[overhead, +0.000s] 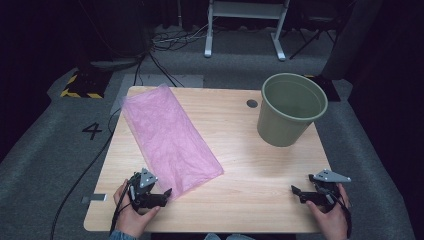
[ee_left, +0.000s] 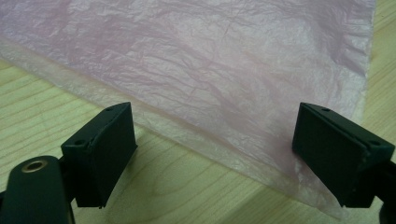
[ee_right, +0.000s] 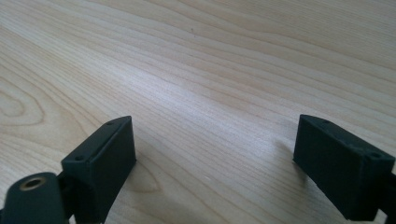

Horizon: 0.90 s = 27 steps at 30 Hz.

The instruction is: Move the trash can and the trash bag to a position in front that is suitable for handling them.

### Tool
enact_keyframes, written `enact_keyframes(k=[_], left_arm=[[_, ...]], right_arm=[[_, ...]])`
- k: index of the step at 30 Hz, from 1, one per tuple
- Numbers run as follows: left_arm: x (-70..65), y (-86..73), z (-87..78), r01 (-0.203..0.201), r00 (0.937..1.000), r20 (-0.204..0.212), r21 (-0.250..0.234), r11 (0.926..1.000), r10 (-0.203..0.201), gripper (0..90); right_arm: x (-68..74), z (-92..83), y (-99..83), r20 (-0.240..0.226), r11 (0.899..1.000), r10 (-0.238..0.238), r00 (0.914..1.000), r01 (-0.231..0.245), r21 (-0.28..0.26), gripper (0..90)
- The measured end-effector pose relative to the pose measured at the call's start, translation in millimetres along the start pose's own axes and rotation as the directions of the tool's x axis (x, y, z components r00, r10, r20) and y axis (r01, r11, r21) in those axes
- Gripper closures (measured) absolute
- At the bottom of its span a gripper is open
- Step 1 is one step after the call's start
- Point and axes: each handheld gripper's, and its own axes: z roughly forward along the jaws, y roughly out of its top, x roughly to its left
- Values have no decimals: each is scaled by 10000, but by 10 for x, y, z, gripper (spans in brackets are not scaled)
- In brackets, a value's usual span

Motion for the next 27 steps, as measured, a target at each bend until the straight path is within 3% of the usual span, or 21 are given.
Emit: enact_keyframes(k=[5,7,8,13,18,20,24,27], left_arm=[[13,1,-4,-122,9999,80,-62,9999,122,155],[47,12,-29,-119,9999,43,3,9999,119,212],[64,22,-49,-93,10000,-11,-86,9999,93,238],[133,95,-180,115,9999,45,-705,9974,-113,225],[160,156,-312,139,9994,332,-944,9954,-108,238],[167,185,-360,82,9987,508,-960,9954,-33,237],[194,247,-443,-396,9963,734,-668,9970,445,253],[216,306,-497,-471,9956,790,-507,9976,510,258]], right_arm=[[-1,-12,-7,103,9998,176,9998,-175,-93,177],[0,-42,-23,139,9997,180,9997,-178,-164,278],[-7,-60,-7,-92,9999,110,9999,-111,-82,325],[-52,-146,87,-560,9997,126,9984,-139,-221,315],[-123,-234,190,-975,9998,93,9952,-110,-173,272],[-148,-274,238,-1110,9996,136,9937,-164,-243,269],[-166,-372,373,-1245,9990,72,9922,-126,-425,258],[-170,-450,491,-1215,9988,-192,9924,134,-481,280]])
